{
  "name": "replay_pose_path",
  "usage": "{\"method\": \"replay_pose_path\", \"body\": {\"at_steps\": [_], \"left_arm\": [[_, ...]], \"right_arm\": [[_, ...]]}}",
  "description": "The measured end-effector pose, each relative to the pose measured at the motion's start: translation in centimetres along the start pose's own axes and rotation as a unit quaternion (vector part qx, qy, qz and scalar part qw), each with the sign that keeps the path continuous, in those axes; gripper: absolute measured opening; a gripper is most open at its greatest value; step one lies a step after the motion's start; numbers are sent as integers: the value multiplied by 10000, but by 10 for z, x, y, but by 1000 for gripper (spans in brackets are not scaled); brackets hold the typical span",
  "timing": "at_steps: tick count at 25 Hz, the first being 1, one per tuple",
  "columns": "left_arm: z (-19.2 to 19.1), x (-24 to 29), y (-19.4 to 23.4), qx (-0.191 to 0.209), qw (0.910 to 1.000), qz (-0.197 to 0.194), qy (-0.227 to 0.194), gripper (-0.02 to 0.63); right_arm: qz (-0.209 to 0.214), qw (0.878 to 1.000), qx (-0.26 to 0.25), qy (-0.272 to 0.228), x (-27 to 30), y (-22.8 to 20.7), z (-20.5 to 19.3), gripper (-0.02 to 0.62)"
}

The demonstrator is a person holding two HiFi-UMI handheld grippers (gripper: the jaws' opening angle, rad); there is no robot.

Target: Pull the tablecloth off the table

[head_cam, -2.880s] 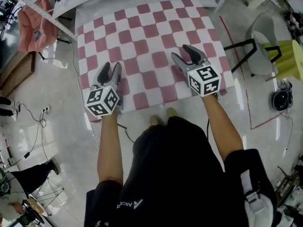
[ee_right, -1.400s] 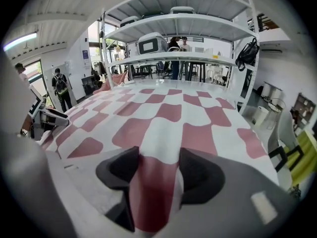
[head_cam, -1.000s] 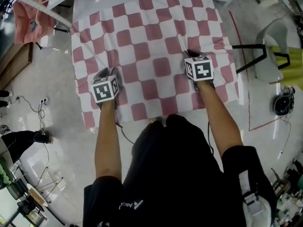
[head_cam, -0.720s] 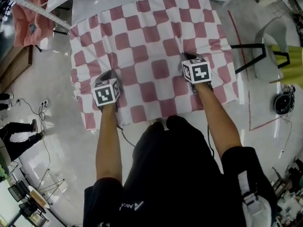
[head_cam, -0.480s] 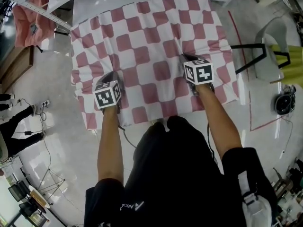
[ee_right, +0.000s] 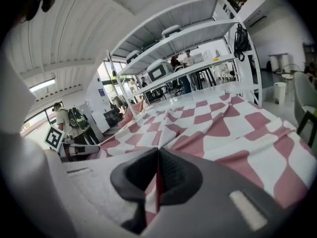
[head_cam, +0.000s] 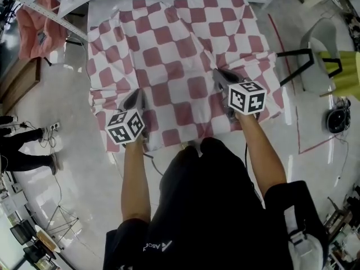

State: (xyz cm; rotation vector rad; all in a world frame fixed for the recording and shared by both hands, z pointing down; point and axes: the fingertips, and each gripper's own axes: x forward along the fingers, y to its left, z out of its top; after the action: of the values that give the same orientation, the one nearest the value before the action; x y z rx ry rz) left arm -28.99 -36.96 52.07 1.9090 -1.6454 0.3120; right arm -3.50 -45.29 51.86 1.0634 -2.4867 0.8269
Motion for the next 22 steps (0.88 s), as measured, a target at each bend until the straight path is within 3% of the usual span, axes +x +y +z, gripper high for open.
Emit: {"method": "replay_pose_path", "body": {"at_steps": [8, 12, 15, 22], "left_arm": [[0, -64, -34, -115, 9933, -875, -750, 9], [-32, -127, -58, -157, 9855, -1152, -1234, 9], [-51, -182, -79, -181, 9800, -1139, -1619, 9], [23, -253, -132, -263, 9665, -854, -2404, 9]], "right_arm": [[321, 9956, 8, -880, -67, 46, 0, 3], [794, 9903, -179, -1125, -126, 93, -45, 3], [1178, 9843, -273, -1285, -173, 131, -75, 3], [1728, 9644, -162, -1993, -250, 149, 8, 3]]}}
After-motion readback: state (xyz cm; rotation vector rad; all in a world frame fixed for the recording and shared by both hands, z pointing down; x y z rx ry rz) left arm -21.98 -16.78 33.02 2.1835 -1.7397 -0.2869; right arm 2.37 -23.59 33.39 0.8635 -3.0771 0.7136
